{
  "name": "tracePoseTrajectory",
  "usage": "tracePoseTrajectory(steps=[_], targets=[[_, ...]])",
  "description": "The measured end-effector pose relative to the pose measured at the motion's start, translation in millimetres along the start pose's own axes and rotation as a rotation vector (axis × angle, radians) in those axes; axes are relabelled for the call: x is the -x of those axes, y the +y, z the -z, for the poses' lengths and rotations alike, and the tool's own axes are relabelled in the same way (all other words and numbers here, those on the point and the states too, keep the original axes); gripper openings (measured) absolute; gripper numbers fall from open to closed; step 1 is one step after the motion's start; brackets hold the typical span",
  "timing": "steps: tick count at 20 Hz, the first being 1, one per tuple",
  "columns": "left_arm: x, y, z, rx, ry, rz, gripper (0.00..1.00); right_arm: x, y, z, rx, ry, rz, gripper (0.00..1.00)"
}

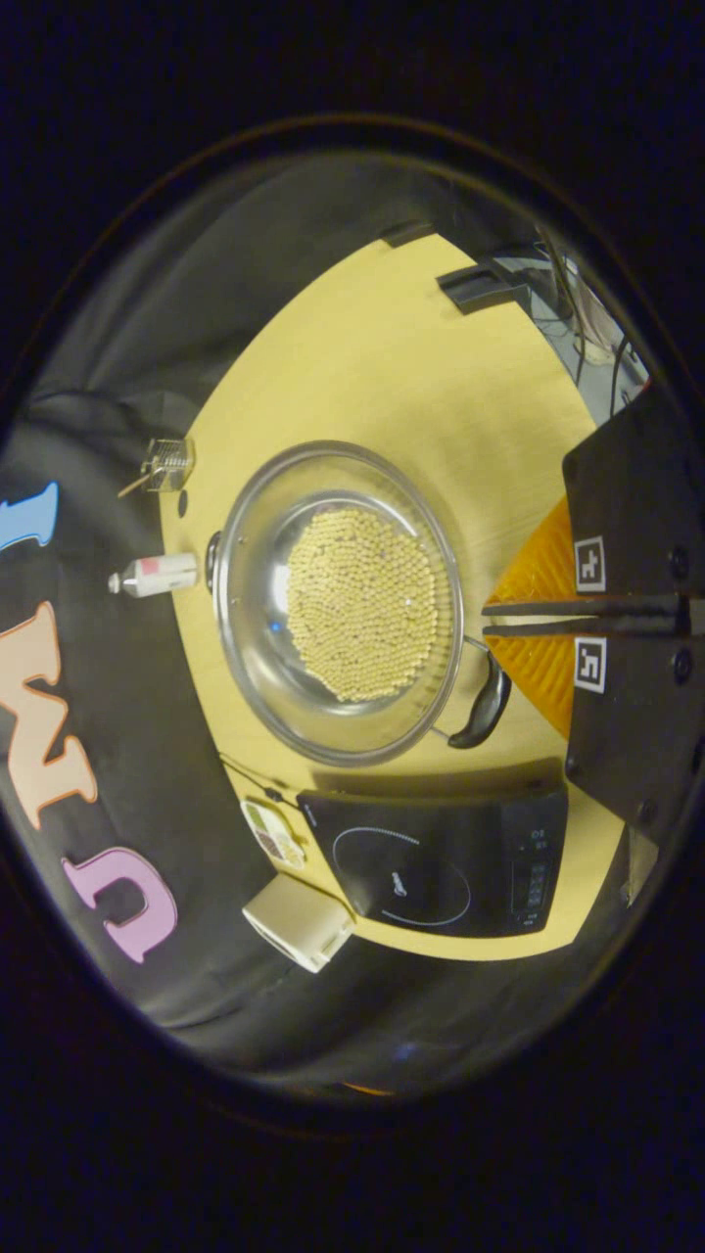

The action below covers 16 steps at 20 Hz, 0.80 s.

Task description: First push the handle of the pot to place it horizontally, then grasp the pot with both hands and set it on the induction cooktop.

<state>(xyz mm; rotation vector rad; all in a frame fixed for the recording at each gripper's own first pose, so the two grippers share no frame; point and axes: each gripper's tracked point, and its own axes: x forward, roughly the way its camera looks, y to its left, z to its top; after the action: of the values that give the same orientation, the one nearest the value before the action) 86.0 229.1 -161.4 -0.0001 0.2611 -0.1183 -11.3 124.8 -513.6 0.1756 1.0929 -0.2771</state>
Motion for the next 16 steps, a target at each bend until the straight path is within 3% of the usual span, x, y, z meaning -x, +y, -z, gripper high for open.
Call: tracePoseTrajectory(steps=[9,16], targets=[[14.9,33.6,17.5,0.012,0.010,-0.055,0.96,-21.5,10.4,15.9,-0.013,0.039,0.032,0.03],[12.4,45.4,21.6,0.015,0.016,-0.077,0.96,-29.9,44.5,9.9,-0.030,0.029,0.009,0.03]])
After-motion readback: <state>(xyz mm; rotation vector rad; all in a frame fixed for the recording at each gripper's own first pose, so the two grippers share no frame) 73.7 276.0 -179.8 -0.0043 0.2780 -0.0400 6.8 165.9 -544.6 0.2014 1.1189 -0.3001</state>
